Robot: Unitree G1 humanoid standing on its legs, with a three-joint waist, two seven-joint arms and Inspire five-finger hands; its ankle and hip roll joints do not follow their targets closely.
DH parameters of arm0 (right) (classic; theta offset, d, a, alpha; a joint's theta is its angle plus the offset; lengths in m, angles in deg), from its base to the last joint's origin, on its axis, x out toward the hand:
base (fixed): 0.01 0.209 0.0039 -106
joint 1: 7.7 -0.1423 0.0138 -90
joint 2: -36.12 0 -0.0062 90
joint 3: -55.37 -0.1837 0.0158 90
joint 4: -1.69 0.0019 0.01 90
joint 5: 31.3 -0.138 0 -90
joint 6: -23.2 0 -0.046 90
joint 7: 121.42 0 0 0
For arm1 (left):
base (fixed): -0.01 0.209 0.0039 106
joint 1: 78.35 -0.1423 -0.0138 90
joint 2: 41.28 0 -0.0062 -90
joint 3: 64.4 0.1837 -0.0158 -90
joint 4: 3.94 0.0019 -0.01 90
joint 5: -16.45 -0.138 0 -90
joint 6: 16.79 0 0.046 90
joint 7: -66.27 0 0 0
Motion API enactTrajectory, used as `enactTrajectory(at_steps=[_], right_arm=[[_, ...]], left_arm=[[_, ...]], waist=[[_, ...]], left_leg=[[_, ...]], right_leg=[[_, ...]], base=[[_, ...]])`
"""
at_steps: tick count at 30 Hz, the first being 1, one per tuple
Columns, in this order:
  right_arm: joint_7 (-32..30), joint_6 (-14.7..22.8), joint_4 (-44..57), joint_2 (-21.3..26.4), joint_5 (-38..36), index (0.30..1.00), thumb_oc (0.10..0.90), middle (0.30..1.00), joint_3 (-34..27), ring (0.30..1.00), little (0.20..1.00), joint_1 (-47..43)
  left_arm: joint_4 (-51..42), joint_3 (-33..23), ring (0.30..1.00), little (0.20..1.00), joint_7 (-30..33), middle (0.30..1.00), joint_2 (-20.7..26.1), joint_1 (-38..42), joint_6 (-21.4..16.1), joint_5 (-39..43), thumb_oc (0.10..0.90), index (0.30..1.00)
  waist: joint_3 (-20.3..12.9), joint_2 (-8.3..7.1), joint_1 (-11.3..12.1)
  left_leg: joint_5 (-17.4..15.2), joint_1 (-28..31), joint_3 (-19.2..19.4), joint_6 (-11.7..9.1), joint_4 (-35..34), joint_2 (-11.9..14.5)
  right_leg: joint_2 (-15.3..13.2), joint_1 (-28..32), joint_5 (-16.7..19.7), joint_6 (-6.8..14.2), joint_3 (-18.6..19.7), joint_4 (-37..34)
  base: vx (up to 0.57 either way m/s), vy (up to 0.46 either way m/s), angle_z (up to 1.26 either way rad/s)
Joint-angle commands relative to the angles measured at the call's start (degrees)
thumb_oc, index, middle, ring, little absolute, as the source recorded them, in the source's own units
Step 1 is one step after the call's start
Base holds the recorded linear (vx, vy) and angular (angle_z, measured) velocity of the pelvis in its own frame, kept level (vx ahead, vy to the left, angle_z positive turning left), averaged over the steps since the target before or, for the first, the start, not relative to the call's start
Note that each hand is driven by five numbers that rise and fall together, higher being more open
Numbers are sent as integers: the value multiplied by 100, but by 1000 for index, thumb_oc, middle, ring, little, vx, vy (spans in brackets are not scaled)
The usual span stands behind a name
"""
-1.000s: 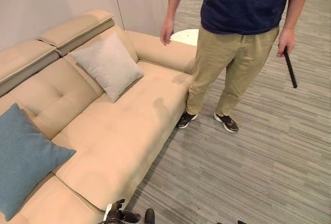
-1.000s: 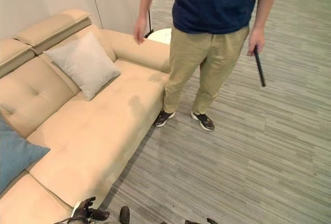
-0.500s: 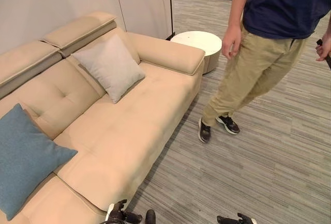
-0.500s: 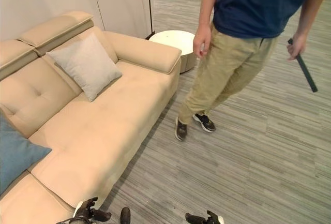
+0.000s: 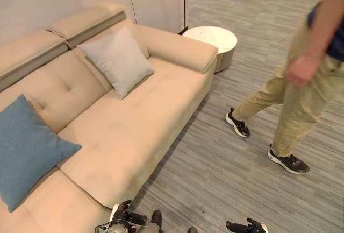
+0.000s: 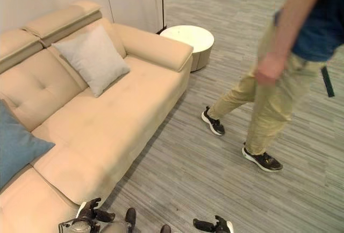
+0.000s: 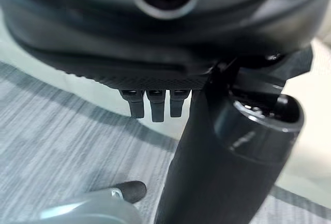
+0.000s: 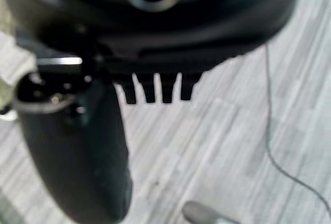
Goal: Pick up all the scattered cushions and arrange them neatly on the sofa.
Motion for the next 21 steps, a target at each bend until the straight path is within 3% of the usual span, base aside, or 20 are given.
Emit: enactTrajectory(at_steps=[1,5,6,8,9,11,13,14,15,18,21], right_arm=[[-47,42,29,80,119,900,800,900,45,900,900,-62],[-3,-19,66,49,241,900,800,900,41,900,900,-8],[24,-38,69,59,272,900,800,900,32,900,900,-29],[30,-64,133,49,356,900,800,900,94,900,900,-65],[27,-73,164,50,382,900,800,900,136,900,900,-97],[11,-42,248,52,410,900,800,900,195,900,900,-164],[11,-42,248,53,410,900,800,900,195,900,900,-165],[25,-35,293,51,482,900,800,900,288,900,900,-267],[25,-35,293,52,482,900,800,900,289,900,900,-267],[46,-70,352,77,540,900,800,900,324,900,900,-305],[64,-77,351,107,582,900,800,900,326,900,900,-288]], left_arm=[[-16,-75,900,900,85,900,-113,-346,-57,-151,800,900],[-52,-161,900,900,116,900,-66,-375,-54,-114,800,900],[-72,-183,900,900,126,900,-44,-368,-41,-109,800,900],[-140,-208,900,900,156,900,17,-349,-28,-80,800,900],[-178,-191,900,900,173,900,43,-323,-37,-77,800,900],[-201,-186,900,900,203,900,96,-254,-77,-69,800,900],[-201,-186,900,900,203,900,96,-254,-78,-70,800,900],[-227,-191,900,900,216,900,120,-201,-105,-82,800,900],[-226,-192,900,900,216,900,119,-201,-105,-82,800,900],[-145,-187,900,900,214,900,103,-178,-126,-151,800,900],[-28,-216,900,900,201,900,61,-157,-134,-200,800,900]], waist=[[-155,-141,195],[-161,-128,277],[-156,-100,300],[-22,-67,238],[33,-17,185],[124,112,138],[131,108,137],[160,140,76],[171,146,75],[233,96,-28],[245,58,-104]], left_leg=[[-779,-16,17,208,102,-162],[-917,387,74,373,-151,-178],[-937,491,87,437,-233,-178],[-973,710,114,602,-318,-225],[-959,752,94,668,-365,-202],[-1028,1002,21,728,-547,-126],[-1028,1012,22,727,-554,-130],[-1111,1234,-37,665,-711,-92],[-1115,1252,-39,662,-716,-85],[-1243,1468,-139,564,-810,-109],[-1375,1652,-240,473,-837,-128]], right_leg=[[-129,443,-224,872,493,-166],[-347,400,-356,1032,503,495],[-451,209,-266,1113,489,921],[-649,-235,242,1310,585,1901],[-667,-472,421,1332,637,2344],[-751,-1017,414,1252,605,2857],[-757,-1015,403,1252,607,2870],[-824,-1169,311,1198,523,2029],[-816,-1148,310,1196,518,2018],[-866,-1382,685,1329,644,846],[-879,-1381,898,1441,758,323]], base=[[319,136,-7],[191,125,-55],[175,169,-43],[110,149,-43],[67,122,-21],[129,80,20],[160,-29,16],[219,-91,-4],[281,-131,-10],[223,-155,-16],[259,-184,0]])
